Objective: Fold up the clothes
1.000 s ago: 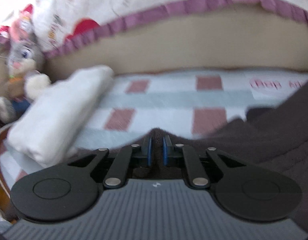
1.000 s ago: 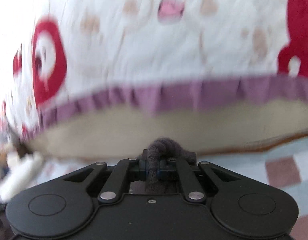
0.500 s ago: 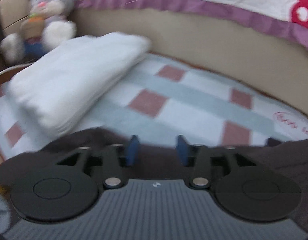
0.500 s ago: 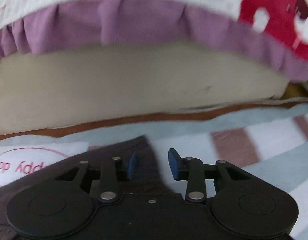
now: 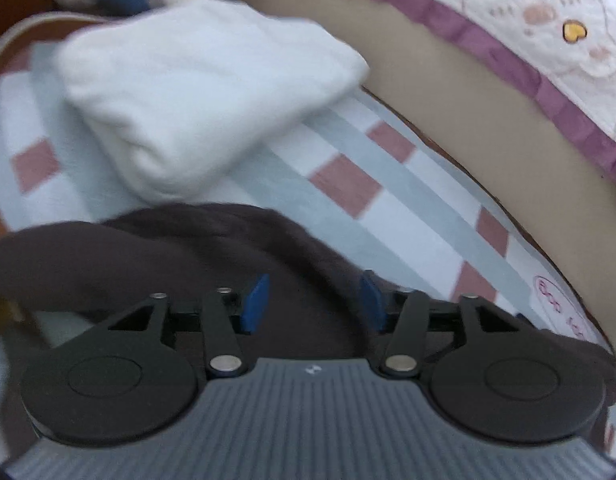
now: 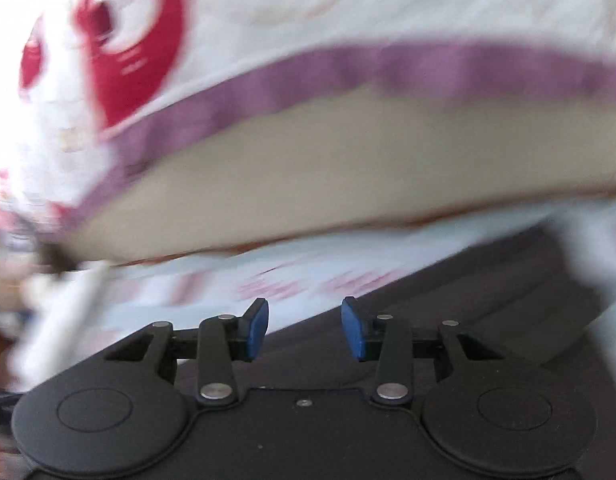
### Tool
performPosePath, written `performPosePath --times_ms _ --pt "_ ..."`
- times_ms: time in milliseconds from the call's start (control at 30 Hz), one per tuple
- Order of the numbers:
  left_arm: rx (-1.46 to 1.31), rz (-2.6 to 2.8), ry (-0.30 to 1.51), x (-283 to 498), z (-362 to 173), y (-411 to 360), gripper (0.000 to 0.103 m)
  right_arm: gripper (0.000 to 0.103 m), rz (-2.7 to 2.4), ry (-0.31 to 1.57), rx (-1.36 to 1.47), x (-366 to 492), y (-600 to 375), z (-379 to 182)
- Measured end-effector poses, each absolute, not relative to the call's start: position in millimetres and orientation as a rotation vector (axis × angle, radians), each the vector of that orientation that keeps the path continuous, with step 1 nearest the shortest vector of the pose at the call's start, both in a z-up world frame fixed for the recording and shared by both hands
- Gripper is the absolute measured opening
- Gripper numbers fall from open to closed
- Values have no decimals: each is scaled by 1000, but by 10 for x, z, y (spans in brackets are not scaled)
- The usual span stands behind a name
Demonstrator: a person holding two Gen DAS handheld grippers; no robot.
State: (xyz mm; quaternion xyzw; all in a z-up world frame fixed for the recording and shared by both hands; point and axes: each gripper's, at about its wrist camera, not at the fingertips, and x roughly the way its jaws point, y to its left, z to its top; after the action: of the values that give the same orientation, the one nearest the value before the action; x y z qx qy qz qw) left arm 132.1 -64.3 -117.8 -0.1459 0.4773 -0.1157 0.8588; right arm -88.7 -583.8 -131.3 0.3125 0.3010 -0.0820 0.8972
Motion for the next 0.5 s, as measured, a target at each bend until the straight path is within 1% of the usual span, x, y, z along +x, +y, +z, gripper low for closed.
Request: performPosePath --times_ms 33,100,167,233,267,300,333,367,433,500 --pt "-349 -245 1034 1396 -1249 -696 61 46 -93 639 691 -800 -5664 -1354" --pt "-414 -231 1088 1550 -1396 -777 61 46 -6 665 658 -663 -5384 -1369" --pt "-361 -186 1115 1655 -1494 -889 61 46 33 667 622 -564 -5150 -1383" --pt "-308 -141 1140 1761 -1592 -1001 62 46 31 650 641 -548 -5068 -1478" --pt "-281 -118 1153 1813 -1640 -1057 61 46 36 647 658 -531 -5020 -1543" --pt "-275 -108 1147 1843 -1664 -1099 56 46 66 666 665 -522 -4991 -1602" --pt "-283 -112 1128 1849 -1657 -1134 24 46 98 685 634 -503 -4941 -1612" --pt "-280 -123 1117 1852 -1629 -1183 11 46 129 704 601 -482 -4890 -1620" --pt "-227 -175 1050 1795 -1448 -1331 10 46 160 716 500 -510 -4829 -1629" --pt "-185 -280 921 1617 -1150 -1511 10 46 178 716 458 -566 -4892 -1600"
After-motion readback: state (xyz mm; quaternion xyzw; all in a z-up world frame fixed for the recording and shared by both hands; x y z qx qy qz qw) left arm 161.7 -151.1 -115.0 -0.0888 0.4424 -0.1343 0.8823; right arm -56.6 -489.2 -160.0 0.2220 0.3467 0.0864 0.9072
